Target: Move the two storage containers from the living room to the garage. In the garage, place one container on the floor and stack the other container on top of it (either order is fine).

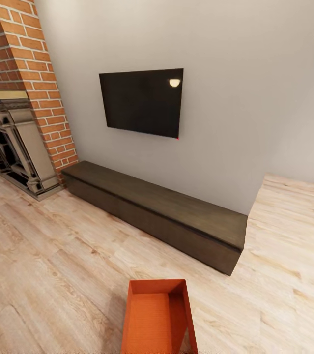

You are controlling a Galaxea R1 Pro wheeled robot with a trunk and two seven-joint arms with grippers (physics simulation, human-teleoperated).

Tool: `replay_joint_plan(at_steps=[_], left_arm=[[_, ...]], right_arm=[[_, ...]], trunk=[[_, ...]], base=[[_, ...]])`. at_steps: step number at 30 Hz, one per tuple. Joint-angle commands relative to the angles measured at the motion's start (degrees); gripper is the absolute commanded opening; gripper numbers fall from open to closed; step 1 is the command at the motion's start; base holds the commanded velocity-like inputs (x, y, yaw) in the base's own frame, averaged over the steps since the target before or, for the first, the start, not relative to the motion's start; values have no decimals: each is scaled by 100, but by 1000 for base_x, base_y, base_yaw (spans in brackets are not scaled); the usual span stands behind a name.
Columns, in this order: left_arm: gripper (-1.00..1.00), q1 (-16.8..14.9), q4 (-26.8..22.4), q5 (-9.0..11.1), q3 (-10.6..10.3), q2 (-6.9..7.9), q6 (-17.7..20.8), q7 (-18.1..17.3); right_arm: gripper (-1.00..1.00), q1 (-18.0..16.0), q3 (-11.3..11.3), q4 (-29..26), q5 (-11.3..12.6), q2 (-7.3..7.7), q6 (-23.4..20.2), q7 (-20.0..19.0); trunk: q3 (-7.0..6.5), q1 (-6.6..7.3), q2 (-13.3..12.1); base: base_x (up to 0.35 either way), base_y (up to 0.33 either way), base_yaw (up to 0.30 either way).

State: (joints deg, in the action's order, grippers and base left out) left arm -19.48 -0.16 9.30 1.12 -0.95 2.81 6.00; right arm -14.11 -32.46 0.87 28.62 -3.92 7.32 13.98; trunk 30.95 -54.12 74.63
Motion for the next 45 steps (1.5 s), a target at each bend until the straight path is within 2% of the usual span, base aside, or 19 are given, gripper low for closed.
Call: replay_joint_plan(at_steps=[1, 45], left_arm=[[100, -3, -2, 37, 7, -1, 17, 15], [100, -3, -2, 28, 9, -1, 17, 15]], right_arm=[[100, -4, -48, 9, 56, -3, 24, 9], [100, -4, -42, 9, 56, -3, 24, 16]], trunk=[[15, 0, 3], [420, 0, 3]], base=[[0, 0, 0], [0, 0, 0]])
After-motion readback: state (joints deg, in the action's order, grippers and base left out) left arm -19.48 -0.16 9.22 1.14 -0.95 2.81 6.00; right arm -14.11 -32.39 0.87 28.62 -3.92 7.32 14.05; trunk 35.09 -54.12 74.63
